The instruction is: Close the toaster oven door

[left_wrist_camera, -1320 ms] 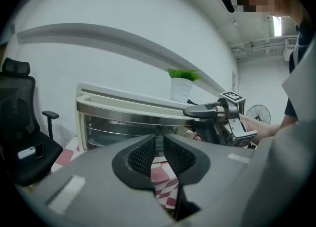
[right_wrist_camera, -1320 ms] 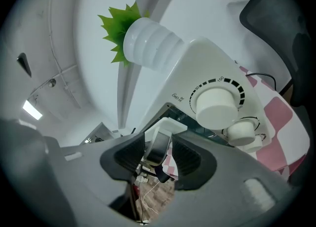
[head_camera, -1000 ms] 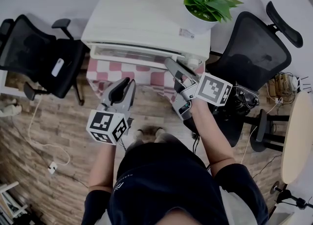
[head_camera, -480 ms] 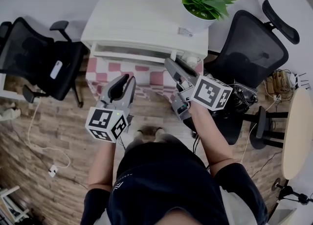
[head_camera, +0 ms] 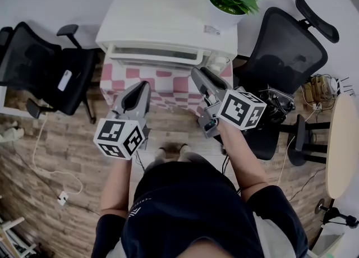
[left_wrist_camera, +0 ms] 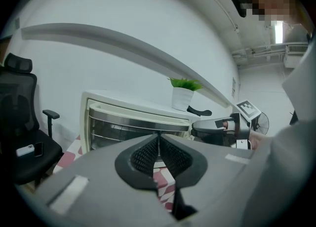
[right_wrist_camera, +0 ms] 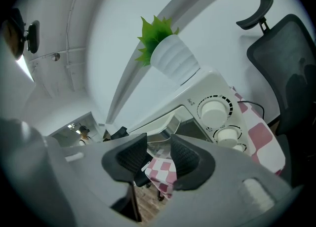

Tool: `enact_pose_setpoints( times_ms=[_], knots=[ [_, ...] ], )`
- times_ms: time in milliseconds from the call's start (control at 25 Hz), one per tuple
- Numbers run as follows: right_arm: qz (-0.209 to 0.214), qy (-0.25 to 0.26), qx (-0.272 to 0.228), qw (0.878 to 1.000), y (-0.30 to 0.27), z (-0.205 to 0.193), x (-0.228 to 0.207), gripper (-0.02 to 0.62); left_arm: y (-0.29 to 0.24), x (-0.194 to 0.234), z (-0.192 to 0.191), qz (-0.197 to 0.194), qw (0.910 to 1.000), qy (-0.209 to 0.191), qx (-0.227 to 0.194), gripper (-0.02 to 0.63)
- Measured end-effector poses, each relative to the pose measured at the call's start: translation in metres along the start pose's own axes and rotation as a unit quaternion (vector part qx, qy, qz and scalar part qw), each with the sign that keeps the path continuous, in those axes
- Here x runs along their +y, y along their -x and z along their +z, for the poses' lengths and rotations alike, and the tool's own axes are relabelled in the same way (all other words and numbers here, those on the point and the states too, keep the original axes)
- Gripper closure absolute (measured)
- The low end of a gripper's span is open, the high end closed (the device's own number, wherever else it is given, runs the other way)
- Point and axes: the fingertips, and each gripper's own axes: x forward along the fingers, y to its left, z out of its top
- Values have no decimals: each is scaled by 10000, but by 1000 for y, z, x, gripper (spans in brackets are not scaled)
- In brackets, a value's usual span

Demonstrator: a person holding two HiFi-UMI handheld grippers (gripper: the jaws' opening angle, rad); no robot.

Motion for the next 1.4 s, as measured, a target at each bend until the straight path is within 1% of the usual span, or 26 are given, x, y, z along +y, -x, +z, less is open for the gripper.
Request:
enact_pose_setpoints(
  times_ms=[80, 280, 440, 520, 760, 1080, 1400],
  knots=[
    [-59, 188, -18, 9998, 4, -3, 3, 460, 4, 1, 3, -6, 10000, 57, -41, 603],
    [-218, 599, -61, 9979, 14, -10, 10, 496, 13, 0, 5, -42, 9999, 90, -107, 603],
    [-306, 846, -94, 9959, 22, -15, 16, 547, 17, -1, 6, -75, 9998, 122, -140, 603],
    [-361, 907, -120, 9951, 25, -17, 17, 590, 18, -2, 5, -86, 9998, 135, -151, 603],
    [-510, 1026, -79, 9934, 33, -26, 18, 594, 22, -6, 2, -111, 9998, 101, -115, 595],
    [-626, 1489, -91, 9868, 40, -30, 25, 594, 26, -7, 0, -144, 9998, 100, -77, 591],
    [-607, 1538, -121, 9862, 42, -30, 31, 594, 28, -7, 2, -169, 9997, 114, -96, 591]
  ],
)
